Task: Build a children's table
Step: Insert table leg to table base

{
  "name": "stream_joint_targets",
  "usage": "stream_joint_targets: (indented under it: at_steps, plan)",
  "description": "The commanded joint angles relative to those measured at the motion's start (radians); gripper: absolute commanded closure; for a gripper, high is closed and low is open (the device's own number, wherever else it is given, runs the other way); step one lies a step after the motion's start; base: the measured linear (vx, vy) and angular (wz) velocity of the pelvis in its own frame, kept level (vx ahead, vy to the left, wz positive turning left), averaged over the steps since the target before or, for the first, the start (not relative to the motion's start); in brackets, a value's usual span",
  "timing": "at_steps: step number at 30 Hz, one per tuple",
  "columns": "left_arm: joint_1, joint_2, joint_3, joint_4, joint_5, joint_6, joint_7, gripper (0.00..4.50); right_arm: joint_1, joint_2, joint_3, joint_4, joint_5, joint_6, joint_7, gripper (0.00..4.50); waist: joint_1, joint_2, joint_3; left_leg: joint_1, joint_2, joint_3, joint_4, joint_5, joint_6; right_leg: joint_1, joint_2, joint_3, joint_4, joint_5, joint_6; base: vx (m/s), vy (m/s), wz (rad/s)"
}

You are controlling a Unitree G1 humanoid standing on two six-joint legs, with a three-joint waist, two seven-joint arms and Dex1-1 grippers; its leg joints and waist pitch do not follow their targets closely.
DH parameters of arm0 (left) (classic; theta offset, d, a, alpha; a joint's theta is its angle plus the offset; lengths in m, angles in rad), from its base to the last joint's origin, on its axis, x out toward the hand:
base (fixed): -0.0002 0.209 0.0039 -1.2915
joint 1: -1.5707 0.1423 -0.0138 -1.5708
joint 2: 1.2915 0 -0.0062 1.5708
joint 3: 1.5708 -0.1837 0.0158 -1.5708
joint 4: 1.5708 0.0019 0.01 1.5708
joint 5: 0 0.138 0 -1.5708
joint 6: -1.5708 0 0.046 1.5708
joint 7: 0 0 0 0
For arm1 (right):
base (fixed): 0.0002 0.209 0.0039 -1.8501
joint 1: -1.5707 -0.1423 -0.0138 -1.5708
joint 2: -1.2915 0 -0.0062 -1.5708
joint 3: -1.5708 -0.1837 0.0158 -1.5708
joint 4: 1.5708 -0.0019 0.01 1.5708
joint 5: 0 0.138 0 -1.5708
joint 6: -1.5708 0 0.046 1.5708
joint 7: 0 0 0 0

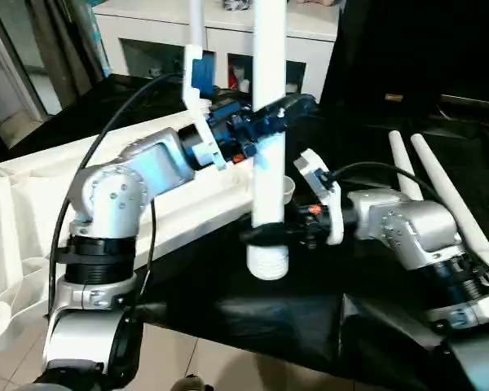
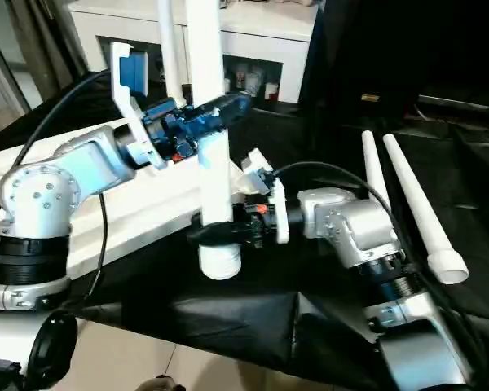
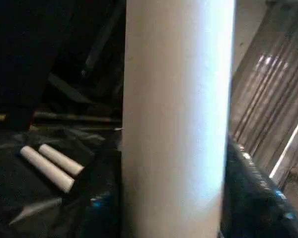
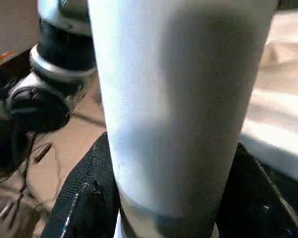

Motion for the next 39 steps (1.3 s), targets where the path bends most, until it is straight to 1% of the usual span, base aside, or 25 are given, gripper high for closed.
stream_joint_targets:
  at_steps: [1, 5, 7, 10, 11, 14, 15, 16, 17, 18, 19, 21, 22, 23, 24, 25, 26, 27, 28, 29, 30, 31, 33, 35, 39]
  plan:
    - [0.0, -0.03, 0.015, -0.027, -0.009, -0.058, 0.012, 1.69, -0.003, 0.009, -0.063, 0.018, -0.003, -0.032, -0.055, 2.55, -0.001, 0.009, -0.079, 0.019, 0.052, -0.023, -0.076, -0.08, -0.01, 0.064, -0.076, 0.048, -0.064, 0.072, -0.262, 0.0, 0.0, 0.0]
    - [-0.004, -0.074, 0.055, -0.013, -0.014, -0.137, 0.033, 1.6, 0.002, 0.026, -0.085, 0.022, 0.003, -0.05, -0.082, 2.55, 0.0, 0.006, -0.079, 0.021, 0.054, -0.023, -0.078, -0.093, -0.01, 0.066, -0.077, 0.049, -0.068, 0.059, -0.254, 0.0, 0.0, 0.0]
    - [-0.031, -0.147, 0.157, 0.02, -0.052, -0.276, 0.088, 1.6, 0.011, 0.089, -0.176, 0.043, 0.012, -0.142, -0.212, 2.56, -0.001, 0.002, -0.078, 0.018, 0.055, -0.023, -0.08, -0.097, -0.013, 0.065, -0.081, 0.05, -0.071, 0.047, -0.252, 0.0, 0.0, 0.0]
    - [-0.051, -0.169, 0.216, 0.027, -0.092, -0.317, 0.119, 1.6, 0.017, 0.14, -0.257, 0.062, 0.021, -0.2, -0.343, 2.56, -0.001, 0.001, -0.079, 0.021, 0.053, -0.022, -0.081, -0.098, -0.023, 0.062, -0.081, 0.049, -0.068, 0.034, -0.25, 0.0, 0.0, 0.0]
    - [-0.049, -0.141, 0.205, 0.033, -0.056, -0.301, 0.133, 1.6, 0.022, 0.156, -0.291, 0.072, 0.013, -0.234, -0.414, 2.57, -0.003, -0.001, -0.079, 0.021, 0.052, -0.021, -0.082, -0.097, -0.022, 0.061, -0.079, 0.049, -0.069, 0.021, -0.24, 0.0, 0.0, 0.0]
    - [-0.038, -0.107, 0.171, 0.043, 0.015, -0.294, 0.143, 1.6, 0.027, 0.166, -0.315, 0.078, 0.01, -0.248, -0.46, 2.57, -0.006, 0.003, -0.077, 0.024, 0.051, -0.021, -0.084, -0.085, -0.017, 0.058, -0.073, 0.05, -0.071, 0.001, -0.205, 0.0, 0.0, 0.0]
    - [-0.034, -0.099, 0.158, 0.047, 0.042, -0.299, 0.146, 1.6, 0.028, 0.172, -0.324, 0.079, 0.007, -0.252, -0.474, 2.57, -0.008, 0.004, -0.078, 0.025, 0.051, -0.02, -0.083, -0.08, -0.016, 0.059, -0.073, 0.05, -0.072, 0.006, -0.201, 0.0, 0.0, 0.0]
    - [-0.01, -0.054, 0.106, 0.075, 0.125, -0.305, 0.152, 1.6, 0.035, 0.165, -0.326, 0.082, -0.021, -0.27, -0.508, 2.57, -0.008, 0.004, -0.078, 0.024, 0.051, -0.02, -0.083, -0.076, -0.014, 0.059, -0.073, 0.05, -0.07, 0.018, -0.202, 0.0, 0.0, 0.0]
    - [0.008, -0.018, 0.066, 0.096, 0.189, -0.31, 0.156, 1.6, 0.04, 0.16, -0.327, 0.084, -0.043, -0.284, -0.534, 2.57, -0.004, 0.014, -0.078, 0.025, 0.054, -0.026, -0.085, -0.069, -0.011, 0.055, -0.074, 0.049, -0.075, 0.009, -0.184, 0.0, 0.0, 0.0]
    - [0.045, 0.047, -0.009, 0.142, 0.304, -0.332, 0.156, 1.6, 0.051, 0.148, -0.323, 0.089, -0.091, -0.307, -0.584, 2.57, -0.01, 0.01, -0.079, 0.028, 0.05, -0.022, -0.086, -0.076, -0.02, 0.055, -0.068, 0.049, -0.073, 0.002, -0.16, 0.0, 0.0, 0.0]
    - [0.045, 0.047, -0.009, 0.142, 0.304, -0.332, 0.156, 1.6, 0.051, 0.148, -0.323, 0.089, -0.091, -0.307, -0.584, 2.57, -0.008, 0.011, -0.08, 0.028, 0.051, -0.024, -0.088, -0.073, -0.028, 0.056, -0.07, 0.049, -0.075, -0.004, -0.142, 0.0, 0.0, 0.0]
    - [0.109, 0.186, -0.211, 0.248, 0.527, -0.417, 0.073, 1.6, 0.084, 0.107, -0.285, 0.089, -0.202, -0.35, -0.66, 2.57, -0.014, 0.014, -0.081, 0.027, 0.046, -0.023, -0.089, -0.066, -0.047, 0.056, -0.065, 0.05, -0.075, -0.001, -0.114, 0.0, 0.0, 0.0]
    - [0.109, 0.186, -0.211, 0.248, 0.527, -0.417, 0.073, 1.6, 0.084, 0.107, -0.285, 0.089, -0.202, -0.35, -0.66, 2.57, -0.012, 0.016, -0.083, 0.029, 0.046, -0.023, -0.089, -0.058, -0.055, 0.056, -0.066, 0.05, -0.076, 0.005, -0.099, 0.0, 0.0, 0.0]
    - [0.121, 0.214, -0.269, 0.289, 0.558, -0.437, 0.019, 1.43, 0.095, 0.096, -0.273, 0.086, -0.225, -0.359, -0.671, 2.57, -0.015, 0.024, -0.085, 0.029, 0.044, -0.023, -0.089, -0.059, -0.062, 0.055, -0.066, 0.05, -0.07, 0.026, -0.108, 0.0, 0.0, 0.0]
    - [0.121, 0.214, -0.269, 0.289, 0.558, -0.437, 0.019, 1.32, 0.095, 0.096, -0.273, 0.086, -0.225, -0.359, -0.671, 2.57, -0.017, 0.02, -0.085, 0.029, 0.044, -0.022, -0.09, -0.073, -0.067, 0.056, -0.067, 0.05, -0.072, 0.033, -0.121, 0.0, 0.0, 0.0]
    - [0.121, 0.214, -0.269, 0.289, 0.558, -0.437, 0.019, 1.25, 0.095, 0.096, -0.273, 0.086, -0.225, -0.359, -0.671, 2.57, -0.018, 0.02, -0.087, 0.027, 0.046, -0.021, -0.088, -0.07, -0.068, 0.057, -0.069, 0.05, -0.066, 0.075, -0.154, 0.0, 0.0, 0.0]
    - [0.128, 0.234, -0.335, 0.337, 0.567, -0.397, -0.035, 1.22, 0.11, 0.08, -0.263, 0.072, -0.237, -0.353, -0.672, 2.57, -0.017, 0.032, -0.087, 0.027, 0.046, -0.023, -0.087, -0.068, -0.062, 0.056, -0.07, 0.048, -0.062, 0.104, -0.181, 0.0, 0.0, 0.0]
    - [0.127, 0.238, -0.359, 0.354, 0.576, -0.39, -0.049, 1.15, 0.115, 0.073, -0.259, 0.066, -0.241, -0.35, -0.669, 2.57, -0.022, 0.026, -0.082, 0.025, 0.044, -0.02, -0.089, -0.079, -0.055, 0.055, -0.066, 0.048, -0.068, 0.098, -0.185, 0.0, 0.0, 0.0]
    - [0.116, 0.234, -0.398, 0.417, 0.622, -0.397, -0.04, 1.05, 0.128, 0.055, -0.248, 0.045, -0.244, -0.332, -0.653, 2.57, -0.023, 0.029, -0.082, 0.025, 0.044, -0.02, -0.089, -0.096, -0.048, 0.058, -0.069, 0.05, -0.066, 0.093, -0.198, 0.0, 0.0, 0.0]
    - [0.116, 0.234, -0.398, 0.417, 0.622, -0.397, -0.04, 0.95, 0.128, 0.055, -0.248, 0.045, -0.244, -0.332, -0.653, 2.57, -0.023, 0.026, -0.08, 0.027, 0.044, -0.018, -0.089, -0.106, -0.044, 0.057, -0.068, 0.05, -0.073, 0.08, -0.195, 0.0, 0.0, 0.0]
    - [0.098, 0.226, -0.441, 0.503, 0.69, -0.442, -0.041, 0.9, 0.147, 0.032, -0.234, 0.014, -0.245, -0.301, -0.633, 2.57, -0.025, 0.025, -0.081, 0.023, 0.044, -0.02, -0.088, -0.102, -0.038, 0.064, -0.072, 0.052, -0.068, 0.084, -0.203, 0.0, 0.0, 0.0]
    - [0.084, 0.213, -0.444, 0.558, 0.717, -0.472, -0.036, 0.88, 0.158, 0.02, -0.225, -0.002, -0.252, -0.299, -0.626, 2.57, -0.025, 0.03, -0.079, 0.025, 0.042, -0.019, -0.086, -0.101, -0.026, 0.063, -0.068, 0.052, -0.077, 0.071, -0.19, 0.0, 0.0, 0.0]
    - [0.068, 0.196, -0.431, 0.61, 0.723, -0.501, -0.048, 0.88, 0.166, 0.015, -0.227, -0.014, -0.256, -0.299, -0.631, 2.57, -0.026, 0.026, -0.082, 0.022, 0.042, -0.019, -0.085, -0.09, -0.018, 0.067, -0.073, 0.053, -0.077, 0.069, -0.189, 0.0, 0.0, 0.0]
    - [0.045, 0.186, -0.429, 0.682, 0.734, -0.521, -0.086, 0.88, 0.173, 0.014, -0.23, -0.022, -0.266, -0.302, -0.637, 2.57, -0.029, 0.031, -0.082, 0.022, 0.043, -0.02, -0.085, -0.094, -0.014, 0.065, -0.076, 0.051, -0.079, 0.046, -0.206, 0.0, 0.0, 0.0]
    - [0.021, 0.181, -0.431, 0.75, 0.735, -0.541, -0.077, 1.23, 0.177, 0.011, -0.226, -0.028, -0.267, -0.303, -0.641, 2.57, -0.032, 0.035, -0.079, 0.024, 0.045, -0.02, -0.087, -0.129, -0.008, 0.062, -0.076, 0.051, -0.083, 0.011, -0.222, 0.0, 0.0, 0.0]
